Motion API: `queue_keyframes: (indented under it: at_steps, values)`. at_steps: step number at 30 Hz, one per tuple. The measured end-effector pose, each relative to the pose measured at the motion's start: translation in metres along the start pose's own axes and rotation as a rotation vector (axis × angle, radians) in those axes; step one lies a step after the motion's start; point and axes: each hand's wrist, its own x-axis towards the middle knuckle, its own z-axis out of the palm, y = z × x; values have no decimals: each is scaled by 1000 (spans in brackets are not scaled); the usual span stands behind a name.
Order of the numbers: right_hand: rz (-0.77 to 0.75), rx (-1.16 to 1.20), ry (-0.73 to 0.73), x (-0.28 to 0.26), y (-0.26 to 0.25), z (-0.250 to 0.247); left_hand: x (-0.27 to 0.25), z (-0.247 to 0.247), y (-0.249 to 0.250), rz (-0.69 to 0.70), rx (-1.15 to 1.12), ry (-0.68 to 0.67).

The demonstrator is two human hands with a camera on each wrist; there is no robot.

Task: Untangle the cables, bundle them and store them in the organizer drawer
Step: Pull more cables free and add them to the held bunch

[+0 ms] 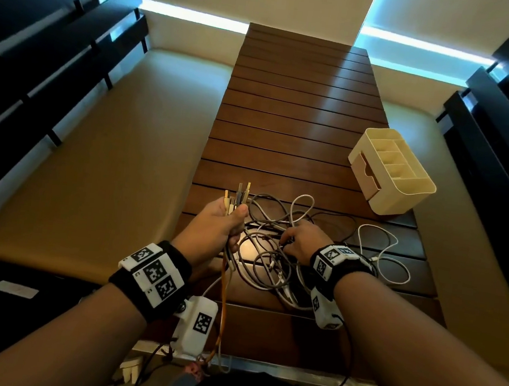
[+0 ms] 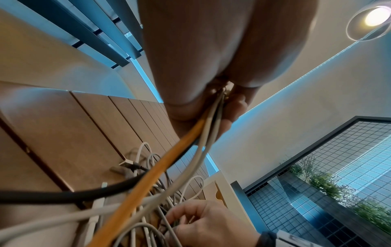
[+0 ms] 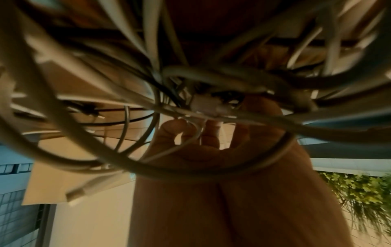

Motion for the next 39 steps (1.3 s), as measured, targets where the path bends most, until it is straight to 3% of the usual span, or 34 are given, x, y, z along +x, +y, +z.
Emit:
queue_keyframes:
  at_steps: [6,10,22,26,30,33,35,37,39]
  values:
    - [-95,-61,151,-5,5,11,-3,-1,0,-7,10,11]
    - [-132,43,184,-6,6,14,-3,2,0,6,14,5]
    - [26,1085,431,-32,18,-29,5,0,-4,-2,3,2]
    - [83,746,486,-32,18,-31,7,-3,-4,2,13,-6]
    - [-23,494,488,-44,-1,-17,6,-8,-4,10,20,-10]
    - [93,60,237,-53,-3,-1,4,-13,-5,6,0,3]
    - [234,-35,45,-53,2,11,3,-16,-6,1,-12,10]
    - [259,-65,-12,-51,7,21,2,-17,-7,-6,-20,13]
    - [223,-14,61,-49,11,17,1,-17,-6,-12,-32,14]
